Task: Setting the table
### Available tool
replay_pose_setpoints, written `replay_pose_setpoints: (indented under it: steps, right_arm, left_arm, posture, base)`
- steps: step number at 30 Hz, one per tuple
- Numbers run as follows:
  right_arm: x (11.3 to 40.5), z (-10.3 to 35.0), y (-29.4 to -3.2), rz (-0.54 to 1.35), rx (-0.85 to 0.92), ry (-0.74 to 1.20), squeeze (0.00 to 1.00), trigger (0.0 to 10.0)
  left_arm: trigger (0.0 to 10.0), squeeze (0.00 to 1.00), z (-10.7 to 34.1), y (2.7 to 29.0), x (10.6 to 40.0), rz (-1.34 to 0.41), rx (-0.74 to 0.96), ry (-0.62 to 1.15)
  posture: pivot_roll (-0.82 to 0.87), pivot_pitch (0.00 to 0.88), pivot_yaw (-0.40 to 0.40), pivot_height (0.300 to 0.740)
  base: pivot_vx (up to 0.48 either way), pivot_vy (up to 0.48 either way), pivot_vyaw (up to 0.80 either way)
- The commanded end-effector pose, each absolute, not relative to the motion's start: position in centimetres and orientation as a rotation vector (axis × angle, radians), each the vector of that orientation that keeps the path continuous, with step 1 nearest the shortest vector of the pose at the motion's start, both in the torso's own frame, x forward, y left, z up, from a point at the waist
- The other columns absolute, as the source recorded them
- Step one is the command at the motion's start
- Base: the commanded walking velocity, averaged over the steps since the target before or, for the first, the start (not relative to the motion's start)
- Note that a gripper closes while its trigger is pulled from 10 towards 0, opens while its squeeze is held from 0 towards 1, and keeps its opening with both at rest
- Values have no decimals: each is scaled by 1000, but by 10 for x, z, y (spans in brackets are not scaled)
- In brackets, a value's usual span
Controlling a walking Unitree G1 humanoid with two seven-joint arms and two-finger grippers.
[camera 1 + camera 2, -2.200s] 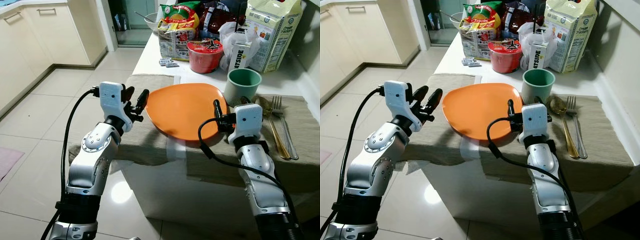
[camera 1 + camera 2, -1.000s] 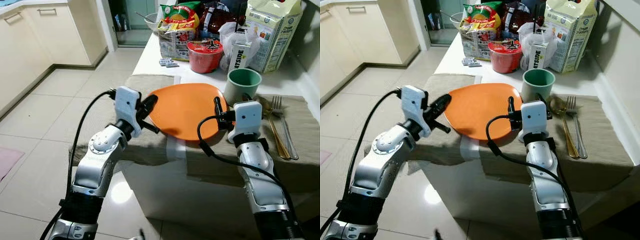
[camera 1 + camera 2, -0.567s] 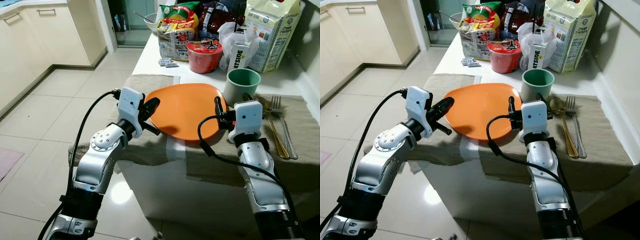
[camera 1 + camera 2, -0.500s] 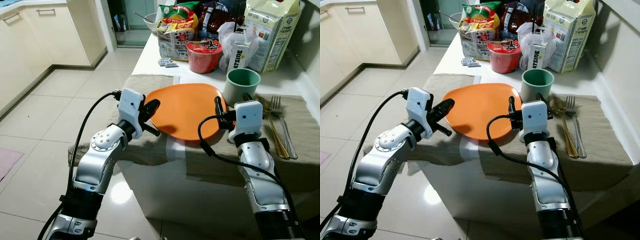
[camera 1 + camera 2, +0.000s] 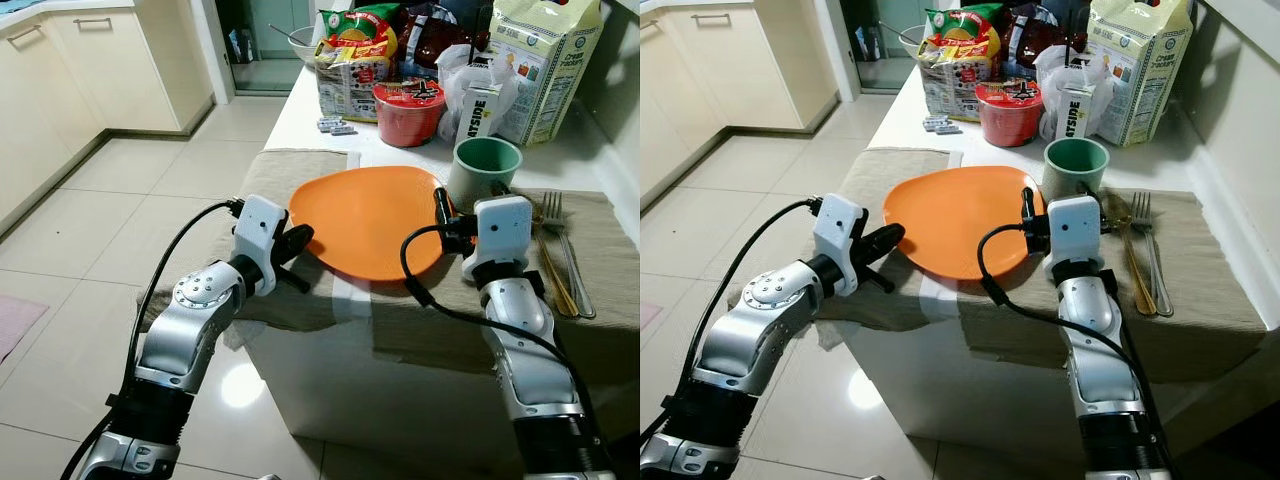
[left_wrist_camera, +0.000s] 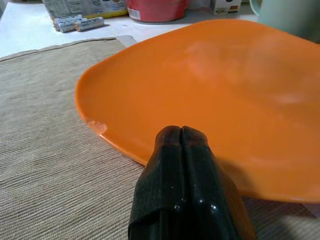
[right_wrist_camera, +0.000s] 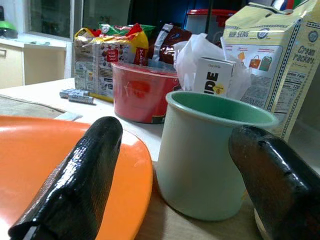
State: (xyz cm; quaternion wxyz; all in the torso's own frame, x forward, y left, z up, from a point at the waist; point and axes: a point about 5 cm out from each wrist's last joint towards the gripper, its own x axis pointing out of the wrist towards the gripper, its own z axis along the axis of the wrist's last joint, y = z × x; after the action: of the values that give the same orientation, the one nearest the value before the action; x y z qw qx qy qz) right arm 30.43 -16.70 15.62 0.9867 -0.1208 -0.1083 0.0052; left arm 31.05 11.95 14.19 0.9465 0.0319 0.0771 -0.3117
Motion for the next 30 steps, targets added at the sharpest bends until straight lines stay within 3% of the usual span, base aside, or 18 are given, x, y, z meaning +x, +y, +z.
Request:
replay_pose_setpoints:
  steps: [1,22,30]
  right_arm:
    - [306,164,-167,15,-226,-234,0,10000]
    - [307,174,-167,27,-215,-251,0,10000]
    - [307,166,-167,35,-49,-170,0,10000]
  left_arm:
    - [10000,0,131,122,306,-654,77,221]
    - [10000,0,109,113,280,-732,18,318]
    - [10000,0,112,113,279,-733,4,307]
  posture:
    - [-192,0,88,740]
    - [-194,12,83,740]
    - [-191,18,86,740]
  base:
    - [0,0,0]
    - [0,0,0]
    - [0,0,0]
